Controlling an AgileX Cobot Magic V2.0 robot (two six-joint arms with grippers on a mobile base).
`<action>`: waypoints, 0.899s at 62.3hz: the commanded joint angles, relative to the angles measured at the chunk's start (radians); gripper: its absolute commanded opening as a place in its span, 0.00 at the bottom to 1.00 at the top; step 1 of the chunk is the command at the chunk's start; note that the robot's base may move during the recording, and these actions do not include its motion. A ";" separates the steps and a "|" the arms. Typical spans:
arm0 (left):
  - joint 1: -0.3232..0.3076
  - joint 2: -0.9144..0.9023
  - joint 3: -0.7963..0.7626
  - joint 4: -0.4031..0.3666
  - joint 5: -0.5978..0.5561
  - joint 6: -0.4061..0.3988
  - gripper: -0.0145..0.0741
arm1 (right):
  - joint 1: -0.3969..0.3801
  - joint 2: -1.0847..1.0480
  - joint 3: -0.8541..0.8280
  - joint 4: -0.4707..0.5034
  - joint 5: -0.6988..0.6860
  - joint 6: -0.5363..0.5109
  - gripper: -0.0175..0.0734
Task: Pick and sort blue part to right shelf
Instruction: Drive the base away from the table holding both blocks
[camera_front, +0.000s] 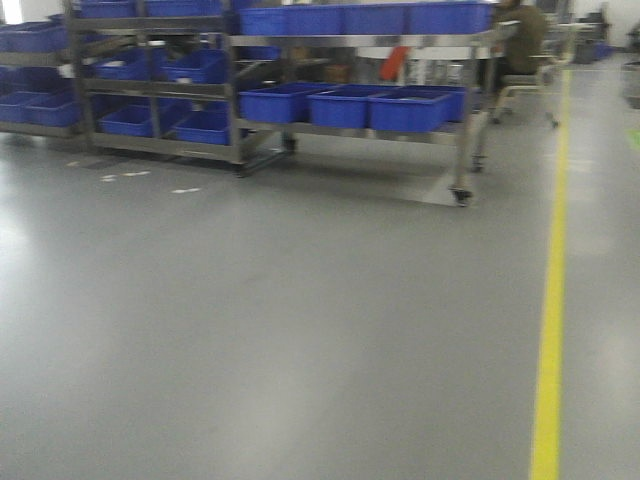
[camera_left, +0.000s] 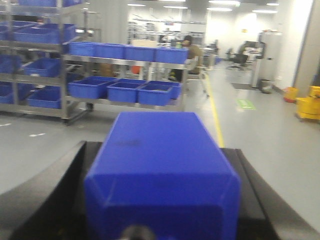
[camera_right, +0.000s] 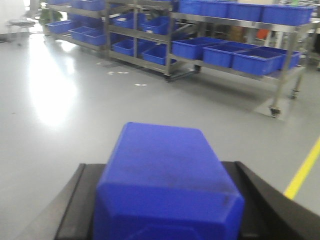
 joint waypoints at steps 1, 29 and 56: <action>-0.008 0.020 -0.023 0.002 -0.090 0.000 0.42 | -0.002 0.019 -0.026 -0.024 -0.095 -0.009 0.42; -0.008 0.020 -0.023 0.002 -0.090 0.000 0.42 | -0.002 0.019 -0.026 -0.024 -0.095 -0.009 0.42; -0.008 0.020 -0.023 0.002 -0.090 0.000 0.42 | -0.002 0.019 -0.026 -0.024 -0.095 -0.009 0.42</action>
